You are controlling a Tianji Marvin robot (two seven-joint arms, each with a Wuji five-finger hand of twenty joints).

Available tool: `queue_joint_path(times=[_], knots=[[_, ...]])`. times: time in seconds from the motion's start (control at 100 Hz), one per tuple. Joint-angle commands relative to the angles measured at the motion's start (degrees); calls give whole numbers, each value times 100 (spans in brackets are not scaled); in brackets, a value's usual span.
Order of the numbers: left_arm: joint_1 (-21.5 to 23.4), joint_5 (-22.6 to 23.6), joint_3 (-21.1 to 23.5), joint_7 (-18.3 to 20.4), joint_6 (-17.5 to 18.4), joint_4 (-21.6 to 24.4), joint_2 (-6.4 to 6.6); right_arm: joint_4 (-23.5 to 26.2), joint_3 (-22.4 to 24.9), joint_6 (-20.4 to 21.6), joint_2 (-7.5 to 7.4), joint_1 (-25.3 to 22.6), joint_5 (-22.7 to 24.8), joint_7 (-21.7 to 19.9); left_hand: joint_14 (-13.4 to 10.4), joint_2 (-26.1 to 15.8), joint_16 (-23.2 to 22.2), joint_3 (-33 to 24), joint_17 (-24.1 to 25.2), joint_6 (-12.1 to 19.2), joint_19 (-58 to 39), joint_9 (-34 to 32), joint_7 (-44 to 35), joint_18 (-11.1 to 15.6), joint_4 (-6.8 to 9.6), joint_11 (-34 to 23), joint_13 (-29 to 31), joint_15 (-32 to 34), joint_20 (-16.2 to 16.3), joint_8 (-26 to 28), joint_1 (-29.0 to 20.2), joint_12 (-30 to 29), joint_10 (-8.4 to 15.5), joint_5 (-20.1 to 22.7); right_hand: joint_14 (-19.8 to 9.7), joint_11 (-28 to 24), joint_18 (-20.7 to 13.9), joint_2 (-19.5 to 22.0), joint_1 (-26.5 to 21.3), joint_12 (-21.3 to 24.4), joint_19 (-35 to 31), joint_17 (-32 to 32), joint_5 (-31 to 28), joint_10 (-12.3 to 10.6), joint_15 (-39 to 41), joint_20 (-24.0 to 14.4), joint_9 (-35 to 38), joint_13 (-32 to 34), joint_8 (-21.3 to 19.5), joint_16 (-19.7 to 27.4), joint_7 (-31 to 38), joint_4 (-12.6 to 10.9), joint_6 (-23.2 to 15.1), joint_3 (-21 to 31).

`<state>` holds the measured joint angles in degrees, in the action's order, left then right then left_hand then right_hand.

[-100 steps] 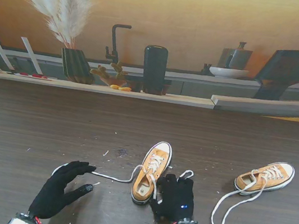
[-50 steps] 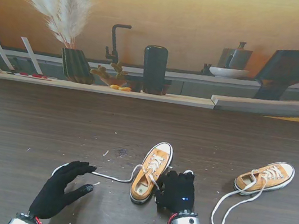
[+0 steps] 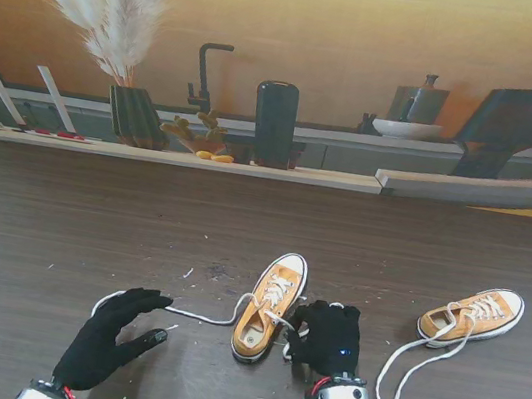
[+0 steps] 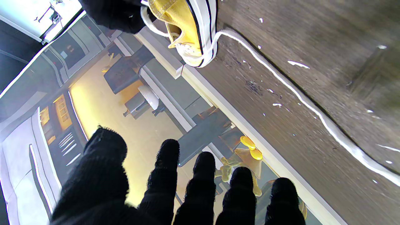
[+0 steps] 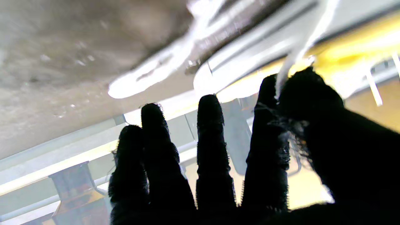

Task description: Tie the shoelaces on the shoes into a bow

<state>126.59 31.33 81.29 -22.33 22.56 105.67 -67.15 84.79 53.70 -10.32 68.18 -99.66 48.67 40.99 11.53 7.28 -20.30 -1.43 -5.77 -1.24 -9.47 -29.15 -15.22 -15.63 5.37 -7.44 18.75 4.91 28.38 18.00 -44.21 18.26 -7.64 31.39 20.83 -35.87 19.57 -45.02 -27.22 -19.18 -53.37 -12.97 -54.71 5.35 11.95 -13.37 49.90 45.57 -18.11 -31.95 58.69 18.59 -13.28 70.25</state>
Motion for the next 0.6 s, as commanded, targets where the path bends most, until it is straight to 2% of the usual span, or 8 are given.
queue_joint_path(times=[0.0, 0.09, 0.21, 0.32, 0.42, 0.46, 0.5, 0.59], knots=[[14, -13, -10, 103, 11, 46, 6, 82, 44, 43, 54, 23, -2, 191, -7, -180, 40, 35, 27, -5, 13, -4, -17, 406, -75, 14, 70, 0, -61, -19, -22, 15, -31, 144, 181, 54, -125, 8, -201, 61, -27, -19, -290, -11, 36, 63, 225, 219, -354, 91, 329, -4, -118, 423], [13, -25, -12, 115, 15, 48, 7, 149, 141, 228, 78, 25, -12, 351, -8, -184, 39, 32, 28, -11, 14, -2, -17, 407, -75, 16, 69, -1, -62, -19, -26, 14, -28, 145, 273, 261, -82, -106, -158, 180, -7, -70, -344, 55, 42, 77, 549, 334, -456, 173, 328, 3, -84, 569], [15, -26, -11, 127, 20, 51, 9, 298, 271, 660, 106, 6, -284, 233, -5, -187, 40, 32, 28, -9, 15, -1, -18, 420, -75, 17, 70, -1, -63, -17, -27, 14, -22, 149, 343, 656, -71, -135, -191, 372, 94, -102, -354, 128, -57, 140, 960, 491, -547, 519, 331, -30, -39, 626], [19, -30, -6, 126, 20, 55, 8, 312, 316, 1057, 156, 39, -570, 155, -8, -183, 38, 33, 24, -12, 15, -16, -22, 425, -76, 10, 77, 2, -65, -15, -30, 17, -35, 159, 247, 897, -176, -41, -293, 504, 157, -285, -209, -64, -119, 204, 1495, 810, -836, 1020, 405, -19, 76, 662], [19, -46, -8, 129, 19, 60, 7, 334, 322, 1289, 199, 49, -828, 91, -4, -182, 35, 31, 18, -19, 15, -40, -28, 433, -75, 2, 95, 10, -67, -13, -35, 20, -38, 174, 188, 1078, -229, 188, -341, 633, 132, -372, 86, 98, -139, 214, 2000, 1106, -1241, 1557, 582, 20, 304, 653], [16, -56, -11, 141, 20, 60, 8, 361, 330, 1404, 210, 35, -987, -33, -8, -183, 36, 31, 16, -15, 15, -43, -32, 430, -76, 1, 92, 8, -69, -11, -36, 21, -39, 180, 227, 1138, -191, 310, -400, 675, 121, -350, 231, 243, -160, 210, 2118, 1174, -1362, 1731, 686, 35, 444, 599], [12, -65, -16, 157, 22, 58, 11, 380, 332, 1481, 220, 22, -1140, -161, 2, -186, 36, 30, 16, -15, 17, -44, -34, 440, -76, 2, 94, 9, -70, -9, -39, 21, -41, 180, 268, 1143, -121, 421, -439, 686, 58, -374, 362, 334, -147, 182, 2200, 1250, -1438, 1827, 783, 46, 510, 541], [3, -75, -23, 191, 32, 54, 17, 363, 326, 1649, 239, 18, -1489, -429, -2, -188, 35, 32, 10, -25, 17, -59, -44, 433, -77, -4, 104, 13, -74, -3, -38, 24, -42, 191, 292, 896, -40, 675, -526, 604, -87, -384, 651, 368, -95, 108, 2358, 1426, -1455, 2046, 1027, 71, 686, 350]])
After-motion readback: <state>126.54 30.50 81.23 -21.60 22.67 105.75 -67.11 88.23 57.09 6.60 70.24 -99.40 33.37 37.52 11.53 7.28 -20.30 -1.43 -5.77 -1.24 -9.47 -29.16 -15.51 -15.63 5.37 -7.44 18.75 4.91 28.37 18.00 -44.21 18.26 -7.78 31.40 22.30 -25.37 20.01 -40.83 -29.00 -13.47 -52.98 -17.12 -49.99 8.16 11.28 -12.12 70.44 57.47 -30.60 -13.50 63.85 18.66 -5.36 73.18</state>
